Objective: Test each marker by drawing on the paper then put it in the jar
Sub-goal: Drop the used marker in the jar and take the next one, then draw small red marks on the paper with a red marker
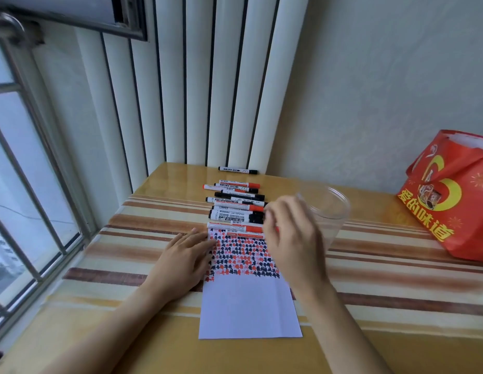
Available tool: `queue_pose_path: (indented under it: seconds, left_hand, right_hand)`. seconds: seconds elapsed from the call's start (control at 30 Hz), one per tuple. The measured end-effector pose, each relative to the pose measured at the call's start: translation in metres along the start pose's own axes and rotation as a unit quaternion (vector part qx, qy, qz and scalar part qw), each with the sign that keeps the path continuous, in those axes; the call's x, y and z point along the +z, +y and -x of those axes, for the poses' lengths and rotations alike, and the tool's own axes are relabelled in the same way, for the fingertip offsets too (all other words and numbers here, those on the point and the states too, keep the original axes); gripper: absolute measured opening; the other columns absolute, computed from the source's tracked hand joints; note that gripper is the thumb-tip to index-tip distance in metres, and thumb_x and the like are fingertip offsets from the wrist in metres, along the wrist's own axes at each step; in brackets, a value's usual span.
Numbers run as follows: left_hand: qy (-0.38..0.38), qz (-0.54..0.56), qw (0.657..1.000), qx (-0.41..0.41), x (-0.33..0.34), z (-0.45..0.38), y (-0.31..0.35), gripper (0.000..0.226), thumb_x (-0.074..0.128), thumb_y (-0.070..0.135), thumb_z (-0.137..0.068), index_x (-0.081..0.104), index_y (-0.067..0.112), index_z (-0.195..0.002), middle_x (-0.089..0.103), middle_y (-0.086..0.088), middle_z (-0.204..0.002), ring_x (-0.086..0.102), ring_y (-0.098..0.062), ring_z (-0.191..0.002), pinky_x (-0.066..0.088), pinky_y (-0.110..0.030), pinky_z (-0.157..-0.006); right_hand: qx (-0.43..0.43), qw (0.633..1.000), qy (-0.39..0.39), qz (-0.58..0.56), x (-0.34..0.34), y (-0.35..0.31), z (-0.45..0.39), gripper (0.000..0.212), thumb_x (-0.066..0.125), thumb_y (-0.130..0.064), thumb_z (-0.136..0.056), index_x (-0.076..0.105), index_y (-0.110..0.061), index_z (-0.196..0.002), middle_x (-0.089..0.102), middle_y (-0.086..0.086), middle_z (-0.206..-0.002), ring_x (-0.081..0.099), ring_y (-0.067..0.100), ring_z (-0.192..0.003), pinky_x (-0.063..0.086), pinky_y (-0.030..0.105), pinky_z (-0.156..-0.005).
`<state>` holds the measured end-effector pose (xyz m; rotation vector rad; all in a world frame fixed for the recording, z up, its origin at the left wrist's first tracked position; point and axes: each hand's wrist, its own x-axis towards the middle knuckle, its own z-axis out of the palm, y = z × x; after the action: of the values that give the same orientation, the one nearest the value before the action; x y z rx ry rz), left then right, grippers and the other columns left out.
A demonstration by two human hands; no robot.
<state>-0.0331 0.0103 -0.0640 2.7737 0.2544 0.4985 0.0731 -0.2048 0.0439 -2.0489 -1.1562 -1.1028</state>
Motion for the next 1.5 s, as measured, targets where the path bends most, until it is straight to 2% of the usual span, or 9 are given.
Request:
queue_pose_path:
  seconds: [0.13, 0.3, 0.63, 0.87, 0.97, 1.17, 1.3, 1.4, 1.5]
  left_hand:
    - [0.004, 0.002, 1.000, 0.001, 0.001, 0.000, -0.002, 0.041, 0.049, 0.036, -0.101, 0.054, 0.032, -0.142, 0.046, 0.008, -0.153, 0.029, -0.016, -0.149, 0.020, -0.034, -0.120]
    - [0.005, 0.004, 1.000, 0.008, 0.001, 0.000, -0.004, 0.042, 0.048, 0.038, -0.100, 0.055, 0.033, -0.141, 0.048, 0.008, -0.151, 0.031, -0.016, -0.148, 0.024, -0.037, -0.121]
    - [0.002, 0.013, 1.000, -0.001, 0.001, -0.002, -0.005, 0.045, 0.044, 0.043, -0.097, 0.055, 0.035, -0.140, 0.048, 0.008, -0.151, 0.031, -0.016, -0.149, 0.025, -0.039, -0.120]
    - [0.033, 0.048, 0.998, 0.009, -0.005, 0.000, 0.002, 0.044, 0.042, 0.051, -0.095, 0.059, 0.038, -0.133, 0.051, 0.013, -0.140, 0.041, -0.008, -0.137, 0.026, -0.040, -0.117]
    - [0.024, 0.063, 0.996, 0.054, -0.008, 0.000, 0.005, 0.041, 0.042, 0.052, -0.097, 0.060, 0.036, -0.130, 0.052, 0.016, -0.135, 0.044, -0.003, -0.130, 0.024, -0.040, -0.117]
    - [0.030, 0.101, 0.992, 0.075, -0.013, 0.000, 0.003, 0.031, 0.039, 0.042, -0.103, 0.058, 0.023, -0.118, 0.056, 0.012, -0.116, 0.054, -0.010, -0.108, 0.042, -0.042, -0.097]
    - [0.021, 0.116, 0.987, 0.108, -0.013, 0.001, 0.007, 0.026, 0.042, 0.034, -0.104, 0.052, 0.022, -0.125, 0.056, 0.011, -0.115, 0.055, -0.013, -0.103, 0.045, -0.041, -0.089]
    - [0.055, 0.076, 0.990, 0.106, -0.013, 0.002, 0.008, 0.023, 0.040, 0.030, -0.104, 0.054, 0.020, -0.120, 0.055, 0.011, -0.109, 0.052, -0.015, -0.099, 0.043, -0.042, -0.087]
    - [0.056, 0.065, 0.993, 0.083, -0.013, 0.003, 0.007, 0.027, 0.036, 0.033, -0.105, 0.054, 0.020, -0.120, 0.054, 0.011, -0.109, 0.050, -0.015, -0.100, 0.041, -0.041, -0.089]
  right_hand:
    - [0.031, 0.972, -0.231, 0.020, 0.042, -0.014, 0.018, 0.039, 0.059, 0.011, -0.090, 0.063, -0.008, -0.123, 0.062, 0.005, -0.120, 0.063, 0.020, -0.109, 0.054, 0.027, -0.090]
    - [0.099, 0.935, -0.331, 0.078, 0.083, -0.010, 0.033, 0.048, 0.050, 0.009, -0.097, 0.045, -0.009, -0.141, 0.053, 0.009, -0.136, 0.051, 0.024, -0.123, 0.049, 0.030, -0.097]
    - [0.064, 0.956, -0.273, 0.081, 0.084, -0.008, 0.040, 0.032, 0.067, 0.009, -0.087, 0.064, -0.007, -0.115, 0.064, 0.010, -0.108, 0.064, 0.024, -0.096, 0.058, 0.033, -0.079]
    - [0.119, 0.976, -0.053, -0.175, 0.049, -0.029, 0.053, 0.007, 0.057, -0.012, -0.096, 0.056, -0.015, -0.102, 0.058, -0.005, -0.093, 0.061, 0.010, -0.081, 0.046, 0.013, -0.077]
    - [0.248, 0.910, -0.031, -0.332, 0.047, -0.035, 0.059, 0.019, 0.062, 0.001, -0.097, 0.053, -0.014, -0.102, 0.068, -0.003, -0.091, 0.072, 0.017, -0.079, 0.057, 0.025, -0.077]
    - [0.443, 0.679, -0.081, -0.580, 0.047, -0.028, 0.061, 0.014, 0.062, 0.005, -0.100, 0.054, -0.006, -0.103, 0.077, 0.018, -0.087, 0.077, 0.034, -0.082, 0.063, 0.038, -0.077]
    - [0.461, 0.630, -0.120, -0.614, 0.045, -0.021, 0.065, 0.020, 0.074, -0.008, -0.090, 0.056, -0.006, -0.100, 0.074, 0.023, -0.089, 0.075, 0.035, -0.085, 0.061, 0.035, -0.079]
    - [0.451, 0.659, -0.123, -0.589, 0.048, -0.017, 0.066, 0.021, 0.076, -0.013, -0.085, 0.060, -0.014, -0.099, 0.073, 0.013, -0.089, 0.073, 0.029, -0.083, 0.059, 0.034, -0.077]
    - [0.323, 0.845, -0.101, -0.414, 0.046, -0.008, 0.064, 0.018, 0.076, -0.016, -0.086, 0.062, -0.020, -0.097, 0.069, -0.005, -0.095, 0.069, 0.018, -0.091, 0.054, 0.029, -0.083]
